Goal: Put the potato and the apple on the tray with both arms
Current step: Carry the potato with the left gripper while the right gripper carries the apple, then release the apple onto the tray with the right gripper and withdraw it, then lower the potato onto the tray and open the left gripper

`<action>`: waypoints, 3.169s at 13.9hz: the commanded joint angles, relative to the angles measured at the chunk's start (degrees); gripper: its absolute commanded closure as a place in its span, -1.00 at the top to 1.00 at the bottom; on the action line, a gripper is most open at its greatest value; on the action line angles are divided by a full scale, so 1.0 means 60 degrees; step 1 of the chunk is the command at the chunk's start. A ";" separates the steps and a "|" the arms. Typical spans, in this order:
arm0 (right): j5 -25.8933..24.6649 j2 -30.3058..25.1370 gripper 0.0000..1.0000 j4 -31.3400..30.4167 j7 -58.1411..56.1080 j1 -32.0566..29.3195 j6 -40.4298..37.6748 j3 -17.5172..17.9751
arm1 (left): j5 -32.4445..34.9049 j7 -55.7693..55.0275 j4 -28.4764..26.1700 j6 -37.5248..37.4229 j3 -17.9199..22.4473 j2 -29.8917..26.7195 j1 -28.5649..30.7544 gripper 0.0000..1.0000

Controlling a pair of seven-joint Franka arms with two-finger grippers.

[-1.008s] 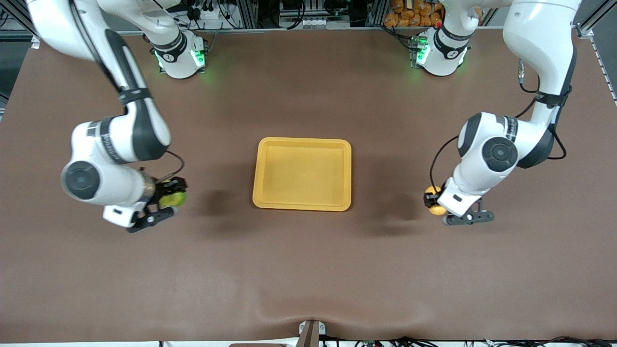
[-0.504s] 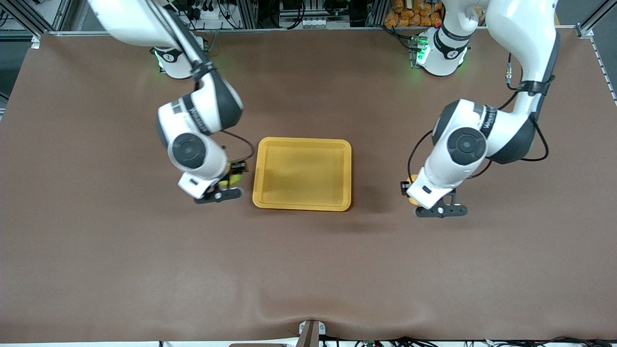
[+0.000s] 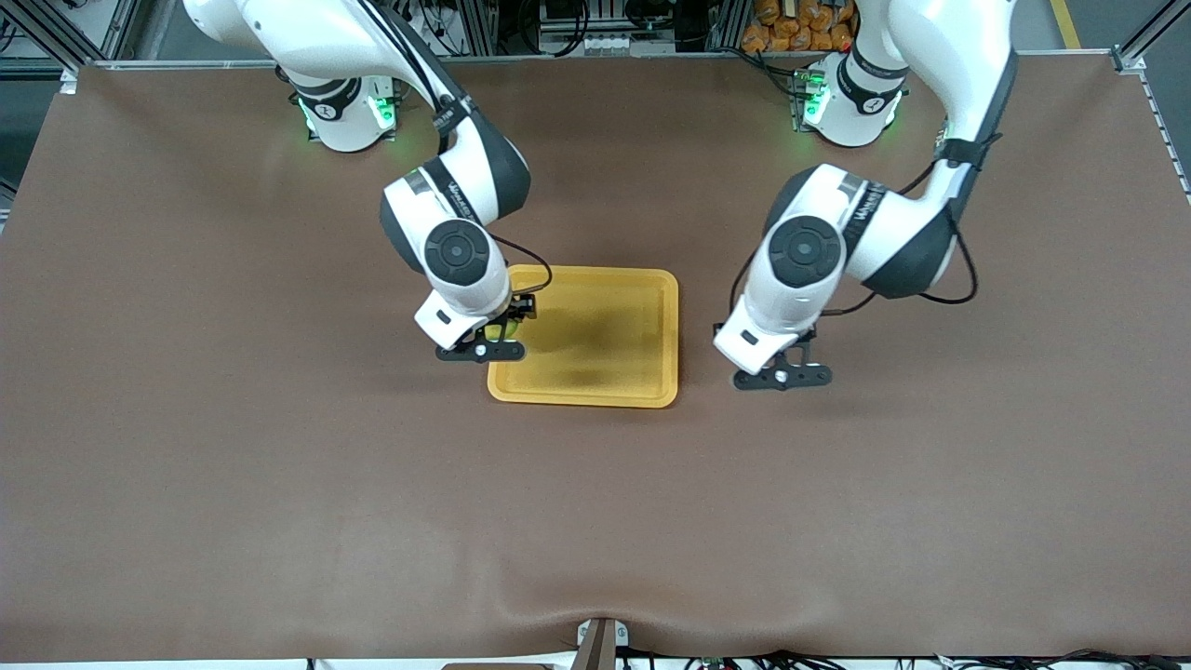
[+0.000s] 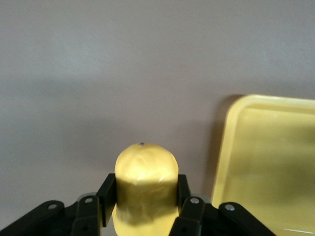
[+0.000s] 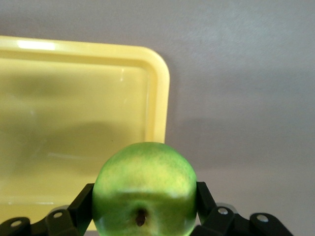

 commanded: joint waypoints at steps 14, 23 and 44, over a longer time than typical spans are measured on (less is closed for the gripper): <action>0.0098 0.0488 1.00 -0.1118 0.1473 0.0745 0.2003 -0.0090 | 0.0254 -0.3884 0.1670 0.0437 0.0029 0.2221 -0.1844 -1.00; 0.0098 -0.1311 1.00 -0.0927 -0.0439 -0.1171 0.0318 -0.0133 | 0.0311 -0.3665 0.1656 0.1069 0.0029 0.2733 -0.2122 -1.00; -0.0107 -0.4770 1.00 0.0580 -0.6261 -0.6419 -0.4030 -0.0192 | 0.1468 -0.3415 0.1583 0.1113 0.0059 0.3027 -0.2459 0.37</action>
